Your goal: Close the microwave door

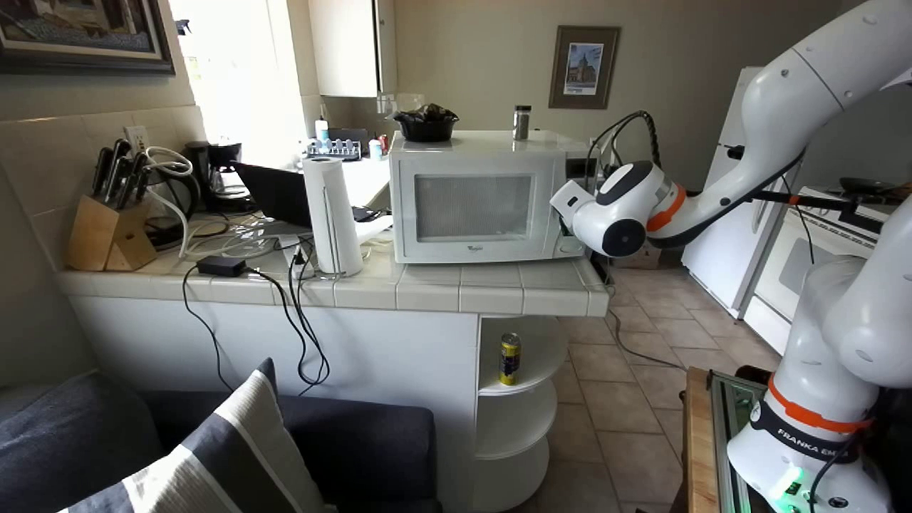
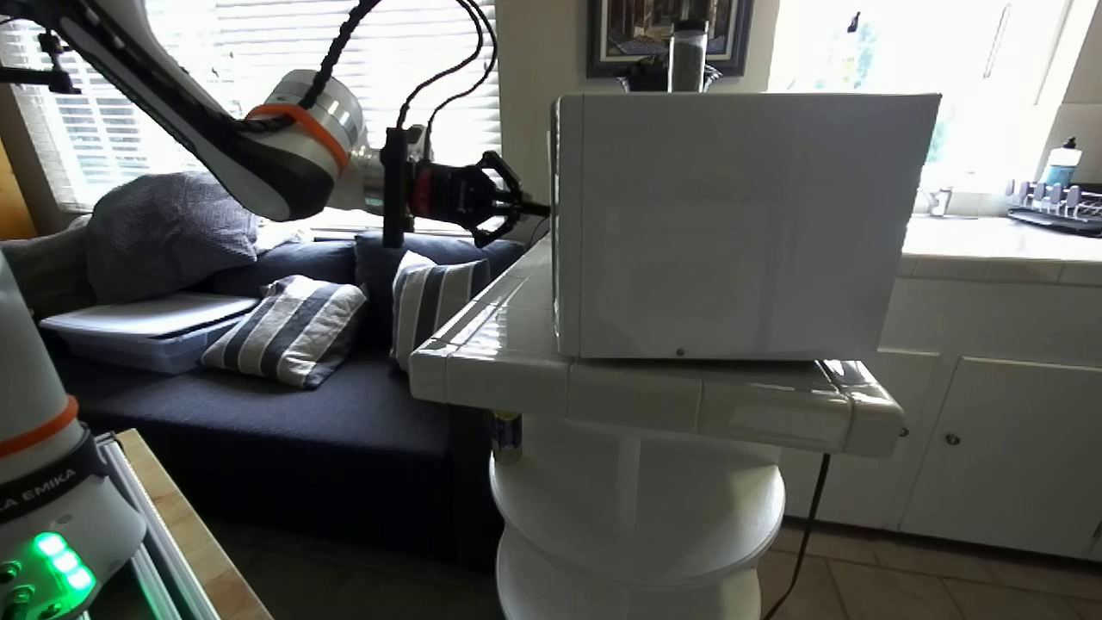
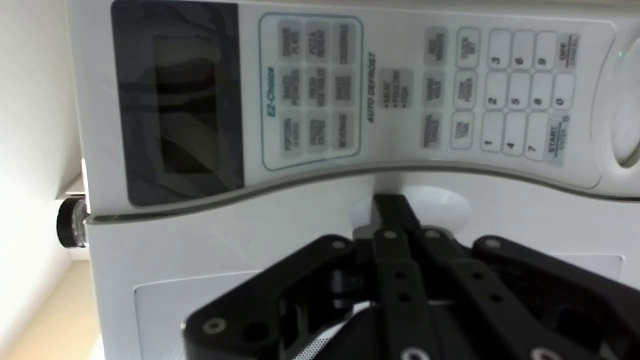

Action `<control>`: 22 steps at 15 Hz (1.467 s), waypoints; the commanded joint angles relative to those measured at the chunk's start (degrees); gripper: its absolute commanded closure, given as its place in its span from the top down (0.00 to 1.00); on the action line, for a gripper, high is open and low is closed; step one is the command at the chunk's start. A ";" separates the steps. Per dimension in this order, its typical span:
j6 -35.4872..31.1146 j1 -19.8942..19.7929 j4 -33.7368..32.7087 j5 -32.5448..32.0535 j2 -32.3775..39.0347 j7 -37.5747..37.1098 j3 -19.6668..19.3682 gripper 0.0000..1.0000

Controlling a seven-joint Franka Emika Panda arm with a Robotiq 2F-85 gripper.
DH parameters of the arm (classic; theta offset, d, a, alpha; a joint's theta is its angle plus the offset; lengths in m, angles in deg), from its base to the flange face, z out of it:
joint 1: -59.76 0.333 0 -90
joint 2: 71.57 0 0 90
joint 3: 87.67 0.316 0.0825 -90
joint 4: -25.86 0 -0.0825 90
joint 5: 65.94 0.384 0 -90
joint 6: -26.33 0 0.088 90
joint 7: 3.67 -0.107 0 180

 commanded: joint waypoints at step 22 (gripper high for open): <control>14.33 12.48 -9.44 77.53 -6.14 38.23 -3.56 0.45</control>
